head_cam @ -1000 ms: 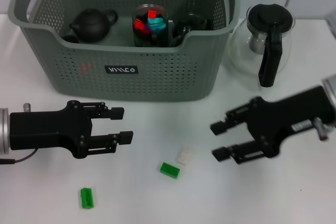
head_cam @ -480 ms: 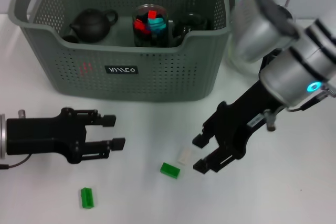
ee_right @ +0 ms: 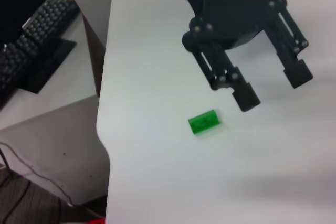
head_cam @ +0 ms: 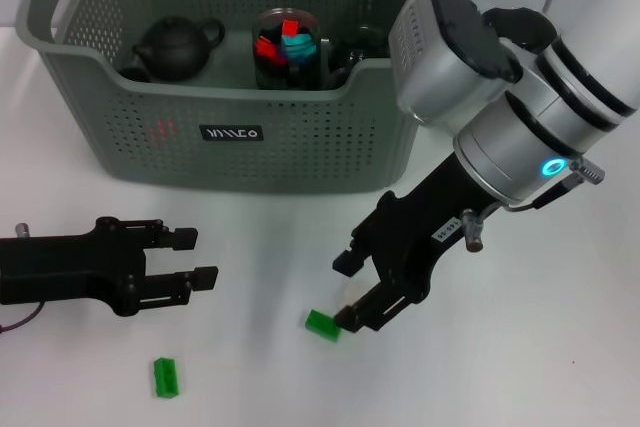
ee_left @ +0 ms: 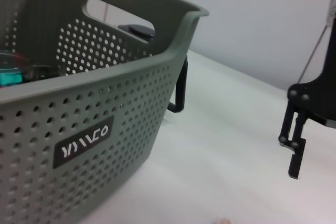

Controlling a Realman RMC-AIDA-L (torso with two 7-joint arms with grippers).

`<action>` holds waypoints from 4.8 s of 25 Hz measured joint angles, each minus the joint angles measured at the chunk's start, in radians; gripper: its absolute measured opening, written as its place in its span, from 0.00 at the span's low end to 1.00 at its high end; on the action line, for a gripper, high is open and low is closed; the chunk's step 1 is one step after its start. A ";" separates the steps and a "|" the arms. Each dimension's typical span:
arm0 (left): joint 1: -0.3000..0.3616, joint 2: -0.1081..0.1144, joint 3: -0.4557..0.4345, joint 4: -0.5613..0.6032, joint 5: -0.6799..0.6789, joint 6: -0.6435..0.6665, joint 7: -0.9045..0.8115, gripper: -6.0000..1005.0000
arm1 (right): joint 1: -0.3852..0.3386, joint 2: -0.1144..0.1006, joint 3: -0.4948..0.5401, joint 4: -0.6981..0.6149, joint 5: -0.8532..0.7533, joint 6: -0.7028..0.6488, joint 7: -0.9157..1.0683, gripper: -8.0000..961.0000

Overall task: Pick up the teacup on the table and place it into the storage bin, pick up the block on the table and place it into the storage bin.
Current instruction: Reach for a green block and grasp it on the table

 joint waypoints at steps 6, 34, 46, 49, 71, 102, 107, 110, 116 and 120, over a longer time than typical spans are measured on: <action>0.000 -0.011 -0.001 0.001 0.003 -0.009 0.001 0.62 | 0.002 0.004 -0.105 -0.016 -0.055 0.017 0.022 0.80; -0.008 -0.012 -0.047 0.021 -0.007 -0.030 -0.004 0.61 | -0.009 0.015 -0.435 -0.083 -0.048 0.278 0.038 0.85; -0.008 -0.012 -0.052 0.021 -0.007 -0.032 -0.004 0.61 | -0.035 0.015 -0.544 -0.078 -0.046 0.388 0.043 0.84; -0.008 -0.014 -0.052 0.021 -0.007 -0.036 -0.004 0.61 | -0.035 0.015 -0.546 -0.067 -0.046 0.400 0.043 0.83; -0.002 -0.019 -0.052 0.022 0.000 -0.042 -0.006 0.61 | -0.033 0.017 -0.596 -0.018 -0.047 0.476 0.013 0.81; -0.002 -0.019 -0.052 0.033 0.000 -0.054 -0.006 0.61 | -0.034 0.013 -0.600 -0.023 -0.091 0.514 0.064 0.77; -0.003 -0.018 -0.052 0.036 0.001 -0.057 -0.006 0.61 | -0.035 0.012 -0.602 -0.036 -0.079 0.492 0.059 0.76; -0.004 -0.018 -0.052 0.037 0.002 -0.057 -0.006 0.61 | -0.036 0.013 -0.604 -0.048 -0.067 0.481 0.056 0.76; -0.003 -0.018 -0.052 0.037 0.002 -0.057 -0.006 0.61 | -0.036 0.014 -0.608 -0.046 -0.067 0.479 0.054 0.75; -0.003 -0.018 -0.051 0.037 0.002 -0.057 -0.006 0.61 | -0.036 0.014 -0.609 -0.043 -0.068 0.480 0.054 0.74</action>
